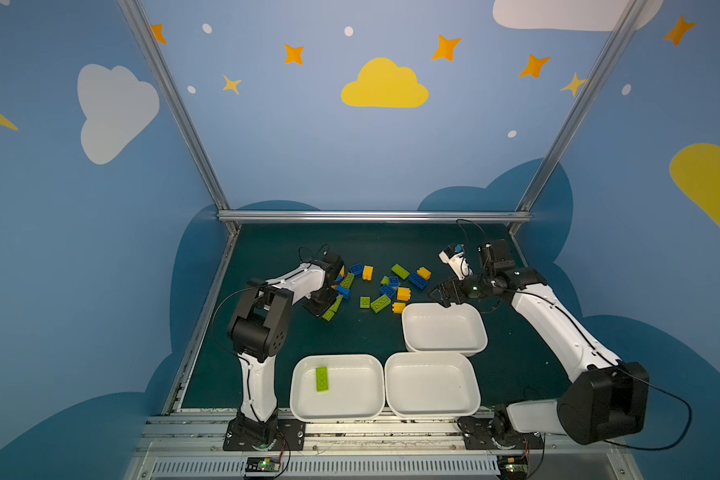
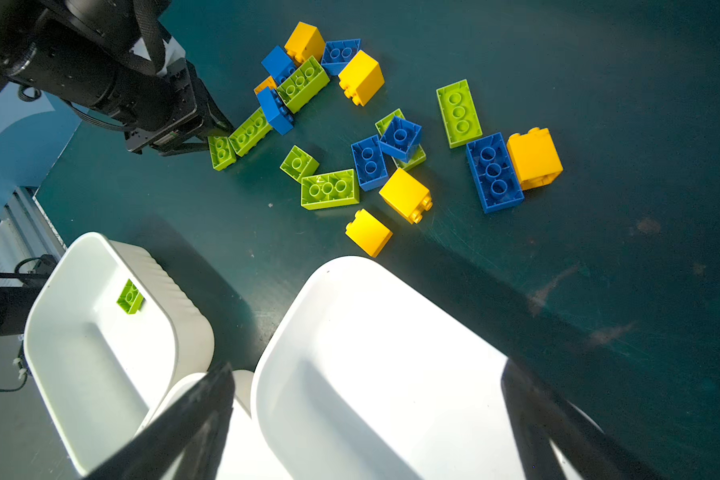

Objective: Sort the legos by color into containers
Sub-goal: 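Carry the lime-green brick to the nearest white bin and drop it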

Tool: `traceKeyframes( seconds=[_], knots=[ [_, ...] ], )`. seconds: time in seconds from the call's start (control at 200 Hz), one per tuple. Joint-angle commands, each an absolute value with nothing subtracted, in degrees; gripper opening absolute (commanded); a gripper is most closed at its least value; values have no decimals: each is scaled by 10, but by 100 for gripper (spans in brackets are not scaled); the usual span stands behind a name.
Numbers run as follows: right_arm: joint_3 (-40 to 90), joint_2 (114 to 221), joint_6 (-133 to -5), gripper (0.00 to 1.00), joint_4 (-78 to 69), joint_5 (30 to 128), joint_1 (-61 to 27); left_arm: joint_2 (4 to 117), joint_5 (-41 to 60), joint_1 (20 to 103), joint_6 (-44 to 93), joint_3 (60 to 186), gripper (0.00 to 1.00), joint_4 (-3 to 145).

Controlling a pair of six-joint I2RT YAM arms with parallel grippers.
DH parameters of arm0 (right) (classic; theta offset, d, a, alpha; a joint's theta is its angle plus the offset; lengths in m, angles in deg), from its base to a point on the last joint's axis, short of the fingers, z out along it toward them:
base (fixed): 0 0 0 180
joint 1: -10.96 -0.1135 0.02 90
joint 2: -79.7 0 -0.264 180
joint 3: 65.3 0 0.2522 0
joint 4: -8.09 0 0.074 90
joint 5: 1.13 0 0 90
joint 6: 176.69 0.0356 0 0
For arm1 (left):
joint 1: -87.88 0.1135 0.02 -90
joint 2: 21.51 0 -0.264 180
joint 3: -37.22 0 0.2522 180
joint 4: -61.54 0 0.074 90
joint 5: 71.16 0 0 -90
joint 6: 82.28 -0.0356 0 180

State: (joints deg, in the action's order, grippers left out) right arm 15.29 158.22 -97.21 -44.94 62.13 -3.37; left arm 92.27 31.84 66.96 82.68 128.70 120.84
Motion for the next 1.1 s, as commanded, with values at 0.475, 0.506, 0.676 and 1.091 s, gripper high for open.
traceKeyframes(
  seconds=[0.475, 0.506, 0.676, 1.091],
  knots=[
    [153, 1585, -978, 99, -447, 605, -29, 736, 211, 657, 358, 1307, 30, 1363],
    [152, 1586, -977, 99, -445, 603, -30, 715, 183, 656, 337, 1296, 30, 1365],
    [152, 1591, -978, 99, -439, 598, -30, 604, 128, 611, 303, 1212, 29, 1353],
    [153, 1589, -992, 99, -447, 593, -34, 448, 188, 522, 512, 1013, 28, 1368]
  ],
)
